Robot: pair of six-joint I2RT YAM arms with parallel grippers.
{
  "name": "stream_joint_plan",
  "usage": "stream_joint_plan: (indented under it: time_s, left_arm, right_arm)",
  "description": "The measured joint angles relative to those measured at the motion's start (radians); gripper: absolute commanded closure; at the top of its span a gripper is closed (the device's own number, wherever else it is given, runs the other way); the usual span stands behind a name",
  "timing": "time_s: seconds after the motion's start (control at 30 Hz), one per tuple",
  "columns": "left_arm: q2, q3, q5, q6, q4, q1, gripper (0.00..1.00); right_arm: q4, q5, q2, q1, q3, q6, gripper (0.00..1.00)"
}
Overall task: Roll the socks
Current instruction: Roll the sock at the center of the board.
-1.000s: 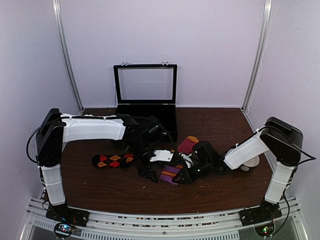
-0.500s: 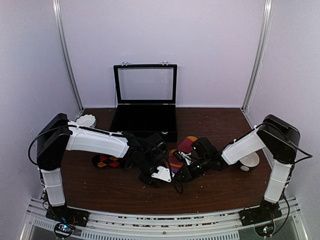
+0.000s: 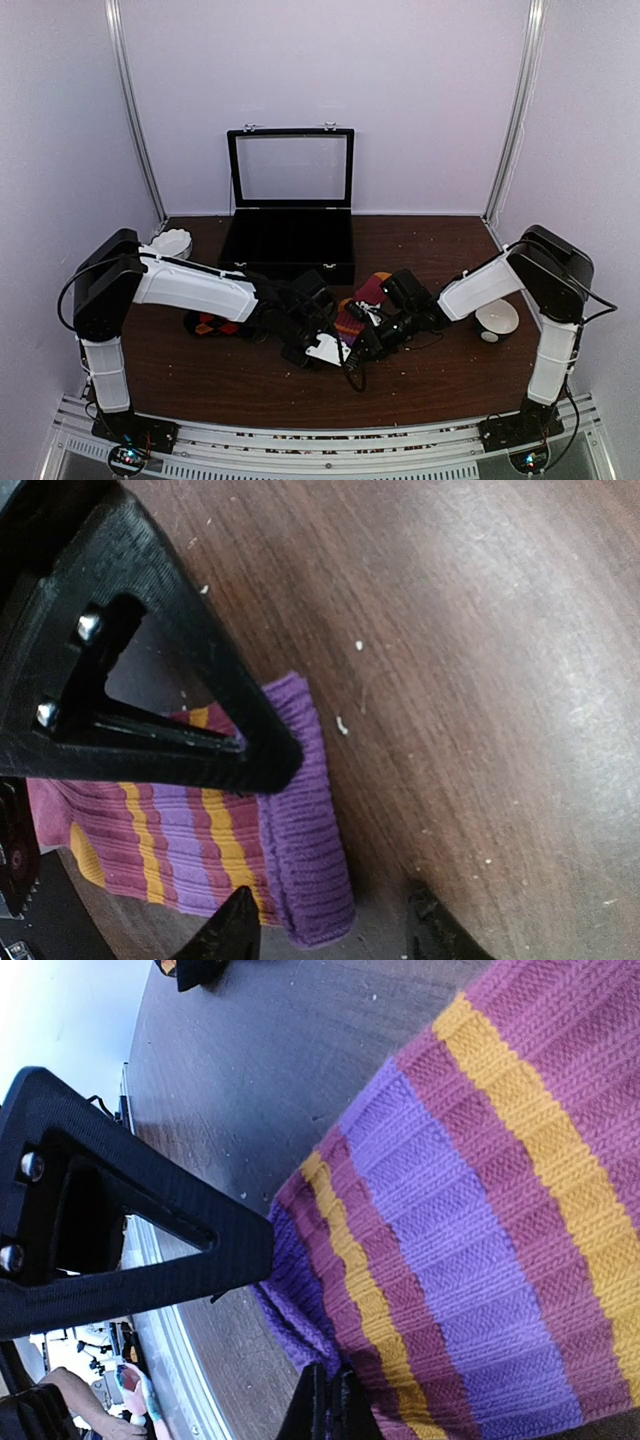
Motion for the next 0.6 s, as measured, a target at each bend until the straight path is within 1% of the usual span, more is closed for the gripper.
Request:
stream_joint_plan:
  time_s: [0.03, 0.1, 0.17, 0.2, 0.3, 0.4, 0.6]
  left_arm:
    - [0.000, -0.005, -0.006, 0.001, 0.014, -0.002, 0.36]
    - [-0.004, -0.016, -0.018, 0.005, 0.036, -0.004, 0.29]
    - [-0.015, -0.027, -0.021, 0.000, 0.050, -0.004, 0.28]
    - [-0.026, -0.036, -0.019, -0.001, 0.049, -0.005, 0.29]
    - [-0.063, -0.052, -0.003, 0.000, 0.029, -0.006, 0.40]
    - [-0.082, -0.051, 0.019, 0.008, 0.023, -0.013, 0.47]
    - [-0.045, -0.025, 0.036, 0.021, -0.025, -0.025, 0.49]
  right_arm:
    - [-0.003, -0.003, 0.002, -0.001, 0.001, 0.000, 1.00]
    - [-0.006, -0.007, 0.003, -0.002, 0.004, 0.000, 1.00]
    - [-0.013, -0.009, 0.006, -0.003, 0.007, -0.001, 1.00]
    - [-0.016, -0.011, 0.007, -0.004, 0.009, -0.002, 1.00]
    - [-0.021, -0.023, 0.013, -0.009, 0.013, -0.003, 1.00]
    - [-0.019, -0.030, 0.016, -0.011, 0.013, -0.003, 1.00]
    - [-0.016, -0.039, 0.019, -0.014, 0.013, -0.003, 1.00]
